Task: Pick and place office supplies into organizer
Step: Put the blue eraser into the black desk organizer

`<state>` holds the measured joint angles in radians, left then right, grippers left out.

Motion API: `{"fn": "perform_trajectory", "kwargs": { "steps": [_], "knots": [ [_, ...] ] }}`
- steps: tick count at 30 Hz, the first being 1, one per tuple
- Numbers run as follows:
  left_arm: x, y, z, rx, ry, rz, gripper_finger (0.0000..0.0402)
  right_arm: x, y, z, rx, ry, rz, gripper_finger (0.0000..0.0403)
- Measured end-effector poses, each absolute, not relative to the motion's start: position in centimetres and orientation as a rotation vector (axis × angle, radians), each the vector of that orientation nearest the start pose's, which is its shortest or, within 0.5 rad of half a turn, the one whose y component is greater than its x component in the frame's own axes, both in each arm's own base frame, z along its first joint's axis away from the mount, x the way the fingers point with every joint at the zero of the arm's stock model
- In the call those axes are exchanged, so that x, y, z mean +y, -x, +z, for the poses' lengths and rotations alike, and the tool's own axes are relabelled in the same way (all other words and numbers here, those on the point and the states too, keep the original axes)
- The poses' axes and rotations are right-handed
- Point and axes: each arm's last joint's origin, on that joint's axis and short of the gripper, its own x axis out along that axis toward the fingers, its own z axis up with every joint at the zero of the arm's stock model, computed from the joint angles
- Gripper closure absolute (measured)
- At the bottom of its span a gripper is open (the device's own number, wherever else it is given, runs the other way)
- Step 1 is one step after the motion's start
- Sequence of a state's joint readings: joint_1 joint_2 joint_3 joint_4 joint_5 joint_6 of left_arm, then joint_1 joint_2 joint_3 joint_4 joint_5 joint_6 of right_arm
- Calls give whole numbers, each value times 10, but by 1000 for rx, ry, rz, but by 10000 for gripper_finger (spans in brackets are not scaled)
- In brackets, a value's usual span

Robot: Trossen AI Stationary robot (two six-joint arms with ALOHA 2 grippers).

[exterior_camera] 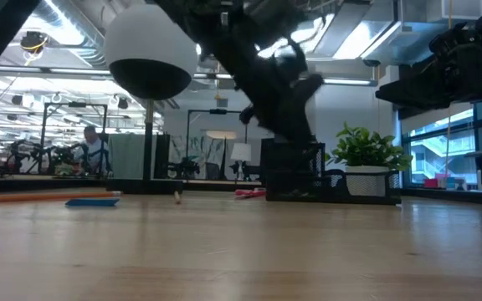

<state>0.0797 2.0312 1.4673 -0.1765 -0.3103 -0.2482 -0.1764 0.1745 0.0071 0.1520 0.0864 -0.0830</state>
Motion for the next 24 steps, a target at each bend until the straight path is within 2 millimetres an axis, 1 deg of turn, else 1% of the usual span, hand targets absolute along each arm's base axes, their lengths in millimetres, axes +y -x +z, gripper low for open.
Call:
{"fn": "perform_trajectory", "kwargs": {
  "steps": [4,7,11,14,17,20,24],
  "knots": [
    [37,-439,216,682,155,338,276,-21,-106,166,26,82,-262,258],
    [28,-433,222,728,194,201,259,-21,-106,166,26,83,-262,258],
    [12,-423,219,868,269,30,237,-21,-106,166,26,83,-262,258],
    [-4,-409,213,1035,298,-51,225,-21,-106,166,26,85,-262,258],
    [-20,-392,205,1231,300,-75,218,-21,-106,166,27,86,-262,258],
    [-34,-374,200,1425,304,-52,217,-21,-106,166,27,90,-262,258],
    [-50,-356,199,1596,317,1,217,-21,-106,166,31,116,-262,258]
  ]
}}
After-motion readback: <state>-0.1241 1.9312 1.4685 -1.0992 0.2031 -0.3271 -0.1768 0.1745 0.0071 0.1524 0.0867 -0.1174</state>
